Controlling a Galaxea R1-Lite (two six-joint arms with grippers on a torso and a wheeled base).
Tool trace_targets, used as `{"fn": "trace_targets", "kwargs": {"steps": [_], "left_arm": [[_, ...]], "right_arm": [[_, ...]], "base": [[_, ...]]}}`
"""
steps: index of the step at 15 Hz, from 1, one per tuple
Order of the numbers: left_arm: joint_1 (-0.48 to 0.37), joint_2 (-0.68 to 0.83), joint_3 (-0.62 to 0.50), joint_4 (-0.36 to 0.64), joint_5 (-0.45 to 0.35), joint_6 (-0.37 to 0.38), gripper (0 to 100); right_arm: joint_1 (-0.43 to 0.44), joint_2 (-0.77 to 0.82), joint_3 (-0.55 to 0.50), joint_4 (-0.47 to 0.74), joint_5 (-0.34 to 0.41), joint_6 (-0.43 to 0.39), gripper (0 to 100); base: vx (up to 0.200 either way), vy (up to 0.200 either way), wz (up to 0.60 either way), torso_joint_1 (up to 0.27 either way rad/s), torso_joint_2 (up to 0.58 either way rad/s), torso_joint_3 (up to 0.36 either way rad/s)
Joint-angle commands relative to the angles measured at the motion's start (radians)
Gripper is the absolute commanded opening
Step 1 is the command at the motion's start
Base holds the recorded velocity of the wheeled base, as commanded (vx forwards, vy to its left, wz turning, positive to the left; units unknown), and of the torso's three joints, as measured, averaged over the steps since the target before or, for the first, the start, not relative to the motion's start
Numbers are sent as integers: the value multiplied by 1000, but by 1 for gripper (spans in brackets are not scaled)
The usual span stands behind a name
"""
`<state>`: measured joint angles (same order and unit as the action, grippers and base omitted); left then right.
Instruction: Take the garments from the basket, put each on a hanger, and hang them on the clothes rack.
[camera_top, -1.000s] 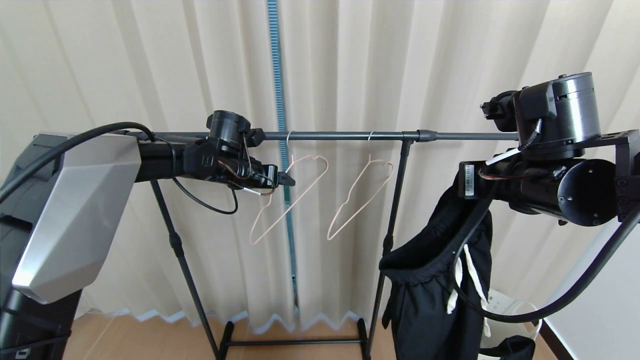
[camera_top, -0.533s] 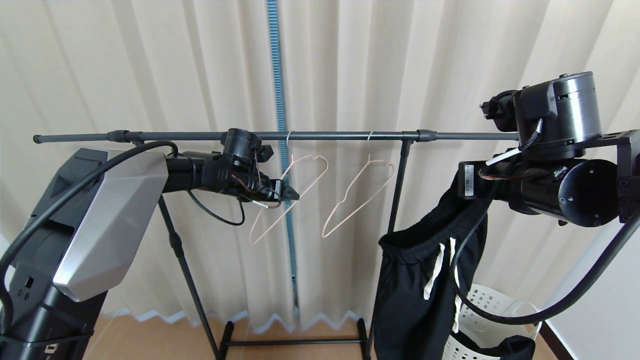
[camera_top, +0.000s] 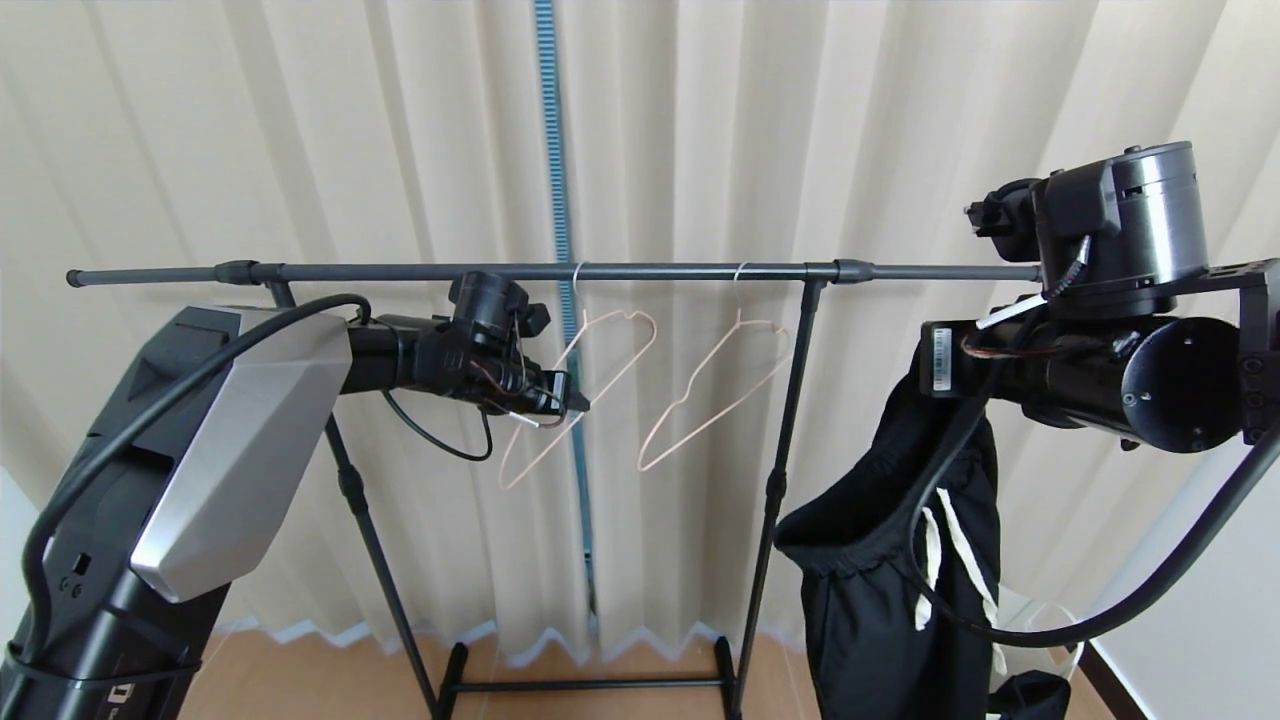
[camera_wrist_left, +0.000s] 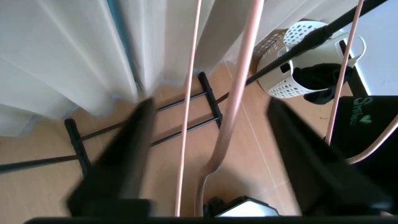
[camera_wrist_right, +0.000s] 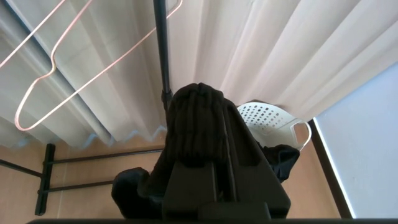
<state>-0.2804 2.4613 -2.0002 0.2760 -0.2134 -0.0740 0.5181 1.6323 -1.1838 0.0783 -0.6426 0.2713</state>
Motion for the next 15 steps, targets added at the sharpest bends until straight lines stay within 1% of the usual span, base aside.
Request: {"fn": "trace_targets", "kwargs": {"steps": [1, 2, 3, 5, 11, 14, 15], "left_arm": [[0, -1, 0, 0, 0, -1, 0], [0, -2, 0, 0, 6, -1, 0], [-2, -2, 0, 0, 31, -1, 0], [-2, -2, 0, 0, 40, -1, 0], [-5, -21, 0, -1, 42, 0, 0], [-11, -62, 1, -1, 40, 0, 0], [-11, -81, 18, -3, 40, 0, 0]], "right_arm": [[0, 1, 0, 0, 0, 0, 0], [0, 0, 1, 0, 0, 0, 0], [2, -2, 1, 0, 0, 0, 0], [2, -5, 1, 0, 0, 0, 0], [0, -9, 1, 0, 0, 0, 0], [0, -9, 3, 0, 0, 0, 0], [2, -9, 3, 0, 0, -1, 0]], "base": [[0, 0, 0, 0, 0, 0], [0, 0, 0, 0, 0, 0], [0, 0, 0, 0, 0, 0], [0, 0, 0, 0, 0, 0], [0, 0, 0, 0, 0, 0], [0, 0, 0, 0, 0, 0], [0, 0, 0, 0, 0, 0]]}}
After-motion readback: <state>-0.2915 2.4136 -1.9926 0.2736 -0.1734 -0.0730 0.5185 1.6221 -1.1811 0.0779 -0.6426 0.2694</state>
